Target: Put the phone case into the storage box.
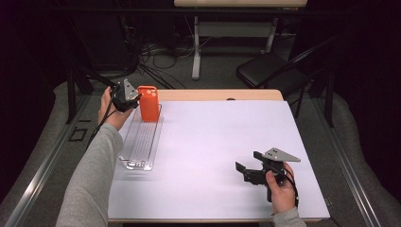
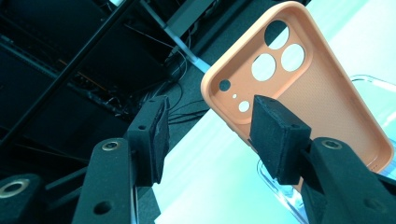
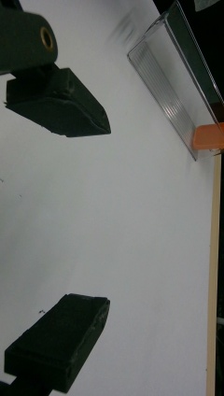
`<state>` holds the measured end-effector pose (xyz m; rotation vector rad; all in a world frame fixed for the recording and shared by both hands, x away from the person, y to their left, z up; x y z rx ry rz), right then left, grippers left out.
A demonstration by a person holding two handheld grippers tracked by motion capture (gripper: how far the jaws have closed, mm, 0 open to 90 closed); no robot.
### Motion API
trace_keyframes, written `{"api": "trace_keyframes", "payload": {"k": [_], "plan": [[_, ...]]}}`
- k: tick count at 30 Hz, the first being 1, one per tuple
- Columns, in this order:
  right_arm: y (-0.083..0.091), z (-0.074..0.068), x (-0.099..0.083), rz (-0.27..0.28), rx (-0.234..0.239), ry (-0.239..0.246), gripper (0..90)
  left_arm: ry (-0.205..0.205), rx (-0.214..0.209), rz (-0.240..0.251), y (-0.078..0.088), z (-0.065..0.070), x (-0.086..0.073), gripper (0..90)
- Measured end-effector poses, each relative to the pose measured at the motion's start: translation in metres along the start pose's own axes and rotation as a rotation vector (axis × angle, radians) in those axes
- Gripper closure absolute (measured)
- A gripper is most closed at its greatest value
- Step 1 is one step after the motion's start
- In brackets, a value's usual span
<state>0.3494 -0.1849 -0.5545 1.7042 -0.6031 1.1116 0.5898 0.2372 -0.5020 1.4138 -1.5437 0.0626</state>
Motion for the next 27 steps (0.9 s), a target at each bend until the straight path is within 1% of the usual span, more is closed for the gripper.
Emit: {"api": "trace_keyframes", "payload": {"k": [2, 5, 7, 8, 9, 10, 11, 12, 13, 14, 15, 16, 17, 19, 21, 22, 24, 27], "plan": [[-0.001, 0.000, 0.000, -0.002, -0.001, 0.001, 13.2, -0.004, -0.002, 0.003, 0.001, 0.000, 0.001, 46.1], [-0.002, -0.001, 0.000, 0.001, 0.004, 0.004, 13.3, 0.015, -0.008, 0.004, 0.002, 0.001, 0.001, 46.1], [-0.002, -0.001, 0.000, -0.001, 0.006, 0.004, 13.2, 0.016, -0.005, -0.003, 0.004, 0.001, 0.001, 46.1], [-0.003, -0.001, 0.000, 0.001, 0.008, 0.005, 13.3, 0.020, -0.009, -0.004, 0.004, 0.001, 0.001, 46.1], [-0.003, -0.002, 0.000, -0.001, 0.009, 0.002, 13.2, 0.030, -0.025, -0.001, 0.004, 0.003, 0.001, 46.3], [-0.004, -0.002, 0.000, -0.003, 0.009, 0.005, 13.3, 0.026, -0.030, 0.003, 0.005, 0.004, 0.002, 46.5], [-0.004, -0.002, 0.000, -0.005, 0.010, 0.006, 13.3, 0.023, -0.031, -0.003, 0.005, 0.004, 0.002, 46.4], [-0.004, -0.002, 0.000, -0.005, 0.012, 0.004, 13.3, 0.034, -0.030, -0.002, 0.006, 0.005, 0.002, 46.4], [-0.004, -0.002, 0.000, -0.003, 0.012, 0.006, 13.3, 0.056, -0.036, -0.005, 0.007, 0.005, 0.002, 46.5], [-0.004, -0.002, 0.000, -0.007, 0.013, 0.008, 13.3, 0.065, -0.038, -0.004, 0.007, 0.005, 0.003, 46.5], [-0.004, -0.002, 0.000, -0.006, 0.013, 0.008, 13.2, 0.060, -0.031, -0.010, 0.009, 0.005, 0.003, 46.5], [-0.004, -0.003, 0.000, -0.002, 0.013, 0.007, 13.3, 0.065, -0.019, -0.020, 0.010, 0.004, 0.002, 46.4], [-0.004, -0.003, 0.000, -0.003, 0.014, 0.008, 13.2, 0.073, -0.011, -0.030, 0.011, 0.003, 0.002, 46.4], [-0.004, -0.002, 0.000, -0.004, 0.013, 0.006, 13.2, 0.092, -0.008, -0.031, 0.013, 0.003, 0.002, 46.1], [-0.004, -0.002, -0.001, -0.004, 0.012, 0.009, 13.2, 0.115, -0.025, -0.019, 0.015, 0.003, 0.003, 46.1], [-0.004, -0.001, -0.001, -0.004, 0.011, 0.008, 13.2, 0.136, -0.029, -0.010, 0.016, 0.002, 0.004, 46.1], [-0.004, -0.001, -0.002, -0.007, 0.010, 0.008, 13.2, 0.198, -0.048, 0.015, 0.019, 0.001, 0.005, 45.4], [-0.004, -0.001, -0.002, -0.005, 0.009, 0.003, 13.2, 0.260, -0.069, 0.043, 0.022, -0.001, 0.007, 43.4]]}}
Point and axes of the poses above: each handheld gripper's, and its own axes: y roughly backward along the jaws, x roughly out of its top, z roughly to its right, the point moved 8 cm from there along -y, roughly forward along the jaws, and after that the axes turned 10 degrees about -x, right-handed, at the moved point
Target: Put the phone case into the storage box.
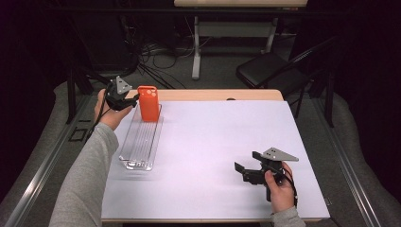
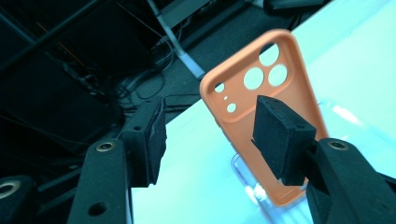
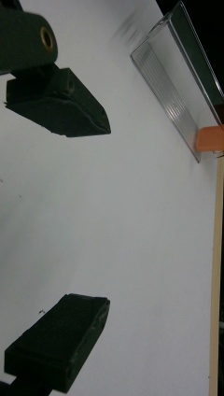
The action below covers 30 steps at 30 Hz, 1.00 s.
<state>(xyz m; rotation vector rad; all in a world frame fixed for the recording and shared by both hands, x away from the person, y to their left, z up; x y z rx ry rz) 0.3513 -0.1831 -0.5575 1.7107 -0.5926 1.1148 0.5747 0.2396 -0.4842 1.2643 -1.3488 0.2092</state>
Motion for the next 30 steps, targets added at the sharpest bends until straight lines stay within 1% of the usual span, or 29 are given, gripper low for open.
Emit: {"api": "trace_keyframes", "payload": {"k": [2, 5, 8, 11, 12, 13, 14, 15, 16, 18, 21, 22, 24, 25, 27, 30], "plan": [[0.000, 0.000, 0.000, 0.001, -0.001, -0.002, 13.2, 0.030, -0.018, 0.022, 0.002, 0.000, 0.002, 41.1], [0.001, 0.001, 0.000, 0.000, 0.000, 0.001, 13.3, 0.073, -0.035, 0.035, 0.005, 0.000, 0.003, 38.1], [0.000, 0.002, 0.000, 0.006, -0.002, 0.004, 13.3, 0.108, -0.060, 0.030, 0.009, 0.001, 0.004, 35.2], [-0.001, 0.004, -0.001, 0.003, -0.009, 0.011, 13.2, 0.126, -0.079, 0.022, 0.014, 0.003, 0.005, 32.3], [-0.001, 0.003, -0.002, 0.001, -0.007, 0.018, 13.3, 0.138, -0.096, 0.020, 0.015, 0.004, 0.005, 32.3], [-0.001, 0.002, -0.002, 0.002, -0.006, 0.018, 13.3, 0.160, -0.120, 0.018, 0.017, 0.007, 0.006, 32.3], [-0.001, 0.001, -0.002, 0.000, -0.004, 0.028, 13.2, 0.169, -0.133, 0.013, 0.019, 0.008, 0.006, 32.4], [-0.001, 0.001, -0.001, 0.002, -0.002, 0.037, 13.2, 0.167, -0.140, 0.005, 0.020, 0.010, 0.006, 32.4], [-0.001, 0.000, -0.001, 0.005, -0.002, 0.037, 13.2, 0.175, -0.148, 0.002, 0.022, 0.011, 0.007, 32.4], [-0.001, 0.000, 0.001, 0.014, -0.003, 0.043, 13.2, 0.191, -0.171, 0.008, 0.025, 0.014, 0.008, 32.4], [0.000, -0.001, 0.002, 0.018, -0.001, 0.053, 13.3, 0.199, -0.186, 0.030, 0.030, 0.018, 0.013, 32.4], [0.000, -0.002, 0.002, 0.020, 0.001, 0.051, 13.2, 0.210, -0.198, 0.049, 0.032, 0.019, 0.016, 32.4], [0.000, -0.003, 0.002, 0.019, 0.003, 0.056, 13.2, 0.237, -0.220, 0.064, 0.036, 0.022, 0.019, 32.3], [0.000, -0.004, 0.002, 0.020, 0.002, 0.057, 13.2, 0.252, -0.225, 0.066, 0.037, 0.023, 0.020, 32.3], [0.000, -0.005, 0.002, 0.017, 0.004, 0.061, 13.2, 0.289, -0.259, 0.068, 0.041, 0.027, 0.022, 32.2], [0.000, -0.006, 0.001, 0.015, 0.003, 0.066, 13.3, 0.307, -0.289, 0.076, 0.046, 0.031, 0.025, 29.4]]}}
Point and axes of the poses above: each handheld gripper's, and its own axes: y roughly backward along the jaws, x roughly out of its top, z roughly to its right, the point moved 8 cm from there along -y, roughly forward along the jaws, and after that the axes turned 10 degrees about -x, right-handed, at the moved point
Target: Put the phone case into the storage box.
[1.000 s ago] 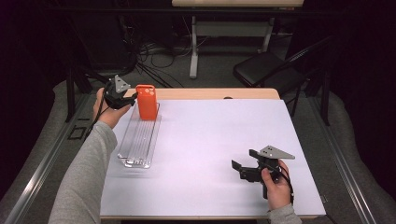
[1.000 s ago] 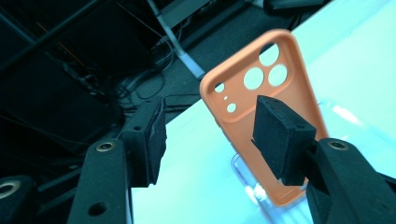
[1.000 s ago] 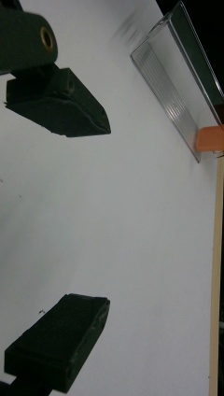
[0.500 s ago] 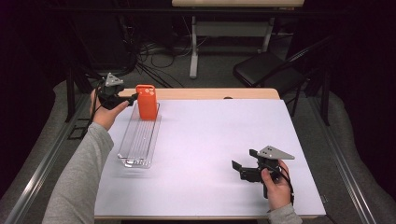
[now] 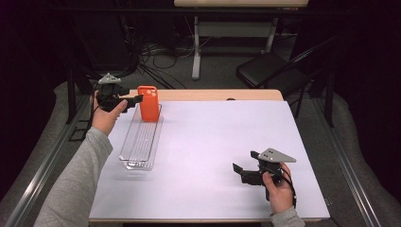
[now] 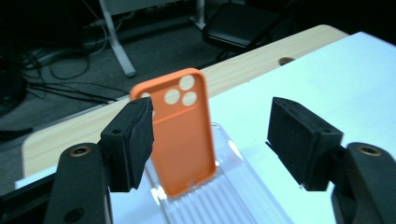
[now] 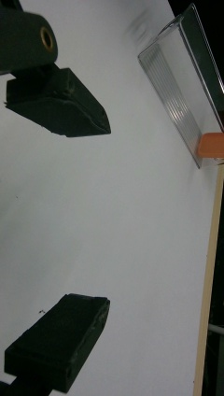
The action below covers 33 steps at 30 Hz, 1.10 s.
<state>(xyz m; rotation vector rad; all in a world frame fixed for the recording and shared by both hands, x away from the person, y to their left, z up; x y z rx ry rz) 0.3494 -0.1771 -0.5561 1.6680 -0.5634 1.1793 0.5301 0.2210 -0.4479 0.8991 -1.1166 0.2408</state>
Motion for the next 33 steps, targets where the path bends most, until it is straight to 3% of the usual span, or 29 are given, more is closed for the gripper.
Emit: {"api": "trace_keyframes", "payload": {"k": [8, 12, 19, 22, 24, 26, 33], "plan": [[0.001, 0.000, 0.001, 0.009, -0.006, 0.003, 13.2, -0.004, -0.042, 0.024, 0.013, 0.015, 0.006, 22.4], [0.002, 0.000, 0.001, 0.008, -0.008, 0.001, 13.3, 0.016, -0.079, 0.039, 0.020, 0.022, 0.008, 19.4], [0.003, 0.001, 0.003, 0.019, -0.010, -0.002, 13.3, 0.019, -0.077, 0.068, 0.033, 0.035, 0.012, 15.1], [0.004, 0.001, 0.004, 0.017, -0.010, -0.002, 13.2, 0.030, -0.101, 0.061, 0.034, 0.042, 0.010, 15.1], [0.004, 0.001, 0.003, 0.016, -0.009, 0.000, 13.2, 0.012, -0.093, 0.055, 0.035, 0.049, 0.010, 15.2], [0.004, 0.001, 0.002, 0.013, -0.008, 0.002, 13.2, 0.005, -0.112, 0.074, 0.038, 0.057, 0.010, 15.1], [0.005, 0.000, 0.004, 0.017, -0.009, 0.006, 13.2, -0.034, -0.139, 0.067, 0.042, 0.080, 0.003, 15.2]]}}
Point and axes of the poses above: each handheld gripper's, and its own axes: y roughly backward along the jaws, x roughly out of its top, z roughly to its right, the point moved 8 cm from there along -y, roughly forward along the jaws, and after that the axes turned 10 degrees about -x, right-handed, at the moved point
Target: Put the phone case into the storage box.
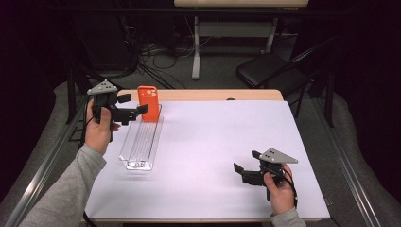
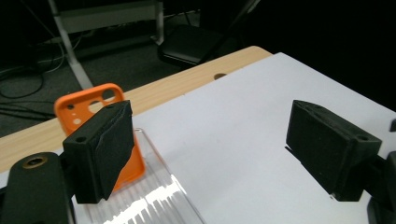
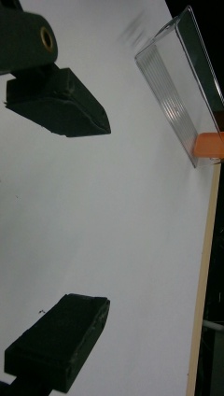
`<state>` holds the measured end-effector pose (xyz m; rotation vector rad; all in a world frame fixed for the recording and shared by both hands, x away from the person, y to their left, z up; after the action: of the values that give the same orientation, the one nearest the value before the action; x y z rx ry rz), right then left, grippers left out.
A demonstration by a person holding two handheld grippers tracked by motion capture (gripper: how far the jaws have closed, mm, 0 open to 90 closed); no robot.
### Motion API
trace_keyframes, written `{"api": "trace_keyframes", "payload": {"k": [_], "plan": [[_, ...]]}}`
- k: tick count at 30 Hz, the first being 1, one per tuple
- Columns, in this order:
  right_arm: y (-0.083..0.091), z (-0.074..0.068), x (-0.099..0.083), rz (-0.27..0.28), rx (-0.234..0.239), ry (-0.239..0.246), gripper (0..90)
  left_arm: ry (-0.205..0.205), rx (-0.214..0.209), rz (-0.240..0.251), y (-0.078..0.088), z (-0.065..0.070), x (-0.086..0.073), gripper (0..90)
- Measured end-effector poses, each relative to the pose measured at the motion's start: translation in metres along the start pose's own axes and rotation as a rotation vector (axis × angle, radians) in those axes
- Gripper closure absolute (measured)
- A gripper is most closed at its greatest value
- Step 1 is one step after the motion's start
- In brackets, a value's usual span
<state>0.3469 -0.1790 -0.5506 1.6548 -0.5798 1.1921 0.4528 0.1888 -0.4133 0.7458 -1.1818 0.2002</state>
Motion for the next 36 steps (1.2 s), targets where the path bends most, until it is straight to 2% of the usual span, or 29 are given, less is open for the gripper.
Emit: {"api": "trace_keyframes", "payload": {"k": [4, 10, 12, 14, 17, 23, 28, 30, 33, 36], "plan": [[0.002, 0.000, 0.000, -0.003, -0.001, 0.000, 13.2, -0.021, 0.001, -0.016, 0.002, 0.014, -0.008, 15.2], [0.004, 0.000, 0.001, -0.010, -0.007, 0.003, 13.3, -0.032, -0.010, -0.006, 0.008, 0.032, -0.021, 15.1], [0.006, -0.001, 0.002, -0.015, -0.006, 0.013, 13.3, -0.040, -0.017, 0.005, 0.012, 0.038, -0.026, 15.2], [0.009, -0.001, 0.004, -0.017, -0.001, 0.023, 13.2, -0.049, -0.026, -0.004, 0.014, 0.043, -0.031, 15.2], [0.013, -0.002, 0.006, -0.016, 0.003, 0.038, 13.2, -0.065, -0.018, 0.000, 0.020, 0.051, -0.040, 15.2], [0.021, -0.001, 0.006, -0.023, 0.010, 0.052, 13.2, -0.064, -0.048, 0.010, 0.027, 0.067, -0.054, 15.2], [0.027, -0.001, 0.004, -0.023, 0.017, 0.052, 13.2, -0.059, -0.064, 0.035, 0.032, 0.079, -0.073, 15.2], [0.029, 0.000, 0.003, -0.023, 0.013, 0.053, 13.2, -0.069, -0.056, 0.035, 0.033, 0.081, -0.082, 15.2], [0.033, 0.004, 0.002, -0.017, 0.005, 0.047, 13.2, -0.044, -0.068, 0.064, 0.036, 0.083, -0.094, 15.3], [0.038, 0.007, 0.001, -0.015, -0.004, 0.042, 13.2, -0.029, -0.060, 0.076, 0.040, 0.080, -0.106, 15.3]]}}
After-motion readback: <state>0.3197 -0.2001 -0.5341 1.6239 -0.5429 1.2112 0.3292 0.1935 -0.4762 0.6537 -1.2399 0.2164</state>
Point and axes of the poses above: each handheld gripper's, and its own axes: y roughly backward along the jaws, x roughly out of its top, z roughly to its right, the point moved 8 cm from there along -y, roughly forward along the jaws, and after that the axes turned 10 degrees about -x, right-handed, at the moved point
